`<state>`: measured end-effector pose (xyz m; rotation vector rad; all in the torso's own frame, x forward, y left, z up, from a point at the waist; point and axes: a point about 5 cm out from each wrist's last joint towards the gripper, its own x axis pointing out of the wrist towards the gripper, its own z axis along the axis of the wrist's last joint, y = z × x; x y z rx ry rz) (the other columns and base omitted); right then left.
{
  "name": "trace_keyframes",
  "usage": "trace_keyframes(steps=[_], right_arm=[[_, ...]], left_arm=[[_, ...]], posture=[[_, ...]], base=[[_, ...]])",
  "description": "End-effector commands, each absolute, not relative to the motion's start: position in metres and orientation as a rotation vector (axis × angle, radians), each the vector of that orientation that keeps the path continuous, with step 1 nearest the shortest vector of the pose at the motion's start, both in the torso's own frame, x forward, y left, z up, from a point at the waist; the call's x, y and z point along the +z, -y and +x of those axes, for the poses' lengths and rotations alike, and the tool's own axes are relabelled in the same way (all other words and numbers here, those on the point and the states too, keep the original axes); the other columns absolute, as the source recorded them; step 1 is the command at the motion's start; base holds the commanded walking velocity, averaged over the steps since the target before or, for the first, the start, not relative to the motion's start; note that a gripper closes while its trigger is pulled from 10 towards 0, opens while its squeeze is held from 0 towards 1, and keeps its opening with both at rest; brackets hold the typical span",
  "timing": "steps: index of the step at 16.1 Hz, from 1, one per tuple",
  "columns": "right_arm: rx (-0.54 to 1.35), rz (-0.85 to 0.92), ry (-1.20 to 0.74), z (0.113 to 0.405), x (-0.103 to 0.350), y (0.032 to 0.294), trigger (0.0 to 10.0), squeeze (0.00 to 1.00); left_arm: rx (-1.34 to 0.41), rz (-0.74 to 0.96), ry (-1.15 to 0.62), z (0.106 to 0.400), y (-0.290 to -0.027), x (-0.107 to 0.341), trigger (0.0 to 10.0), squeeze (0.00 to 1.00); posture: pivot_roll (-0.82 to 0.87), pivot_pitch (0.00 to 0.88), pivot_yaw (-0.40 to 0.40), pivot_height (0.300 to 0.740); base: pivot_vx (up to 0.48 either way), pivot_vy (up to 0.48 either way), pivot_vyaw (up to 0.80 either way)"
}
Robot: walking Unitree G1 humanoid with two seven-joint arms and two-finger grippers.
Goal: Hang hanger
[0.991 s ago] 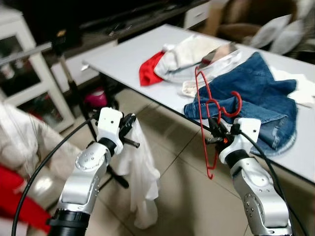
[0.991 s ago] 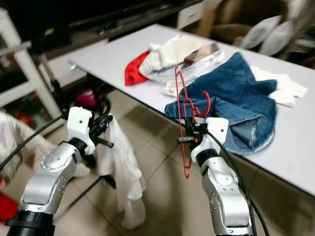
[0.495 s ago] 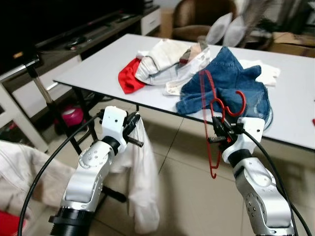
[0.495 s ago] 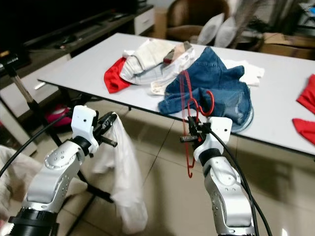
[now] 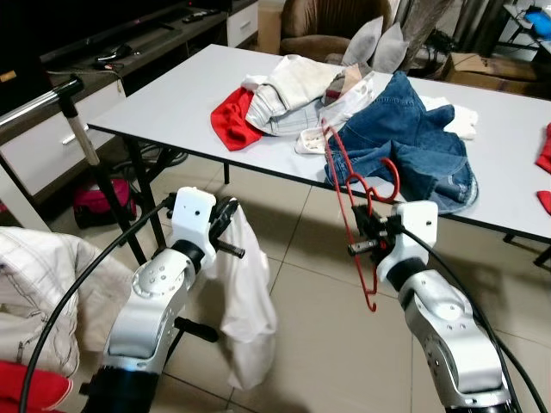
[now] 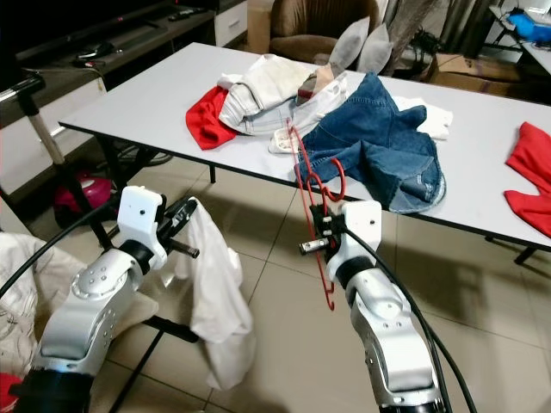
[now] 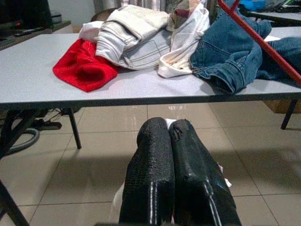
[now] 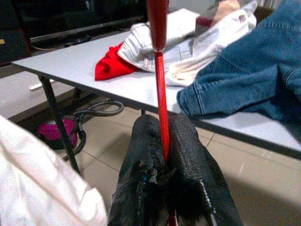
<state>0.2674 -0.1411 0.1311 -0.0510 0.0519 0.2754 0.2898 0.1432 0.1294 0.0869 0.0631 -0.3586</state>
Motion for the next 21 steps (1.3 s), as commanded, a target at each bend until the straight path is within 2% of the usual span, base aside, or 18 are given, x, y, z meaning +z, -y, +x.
trace_keyframes(steps=[1, 7, 13, 21], right_arm=[[0.268, -0.083, -0.044, 0.27, 0.133, 0.144, 10.0, 0.0], [0.211, -0.126, 0.036, 0.271, 0.131, 0.155, 10.0, 0.0], [0.044, -0.151, 0.123, 0.264, 0.121, 0.182, 10.0, 0.0], [0.007, -0.044, 0.073, 0.261, 0.098, 0.191, 10.0, 0.0]], left_arm=[[-0.347, 0.105, -0.006, 0.288, -0.142, 0.14, 10.0, 0.0], [-0.319, 0.123, 0.005, 0.285, -0.139, 0.139, 10.0, 0.0], [-0.325, 0.127, -0.013, 0.281, -0.142, 0.131, 10.0, 0.0], [-0.367, 0.123, -0.031, 0.281, -0.139, 0.125, 10.0, 0.0]], posture=[[0.0, 0.012, -0.029, 0.74], [0.0, 0.01, -0.06, 0.74], [0.0, 0.006, -0.057, 0.74], [0.0, 0.007, -0.038, 0.74]], base=[[0.0, 0.0, 0.0], [0.0, 0.0, 0.0], [0.0, 0.0, 0.0], [0.0, 0.0, 0.0]])
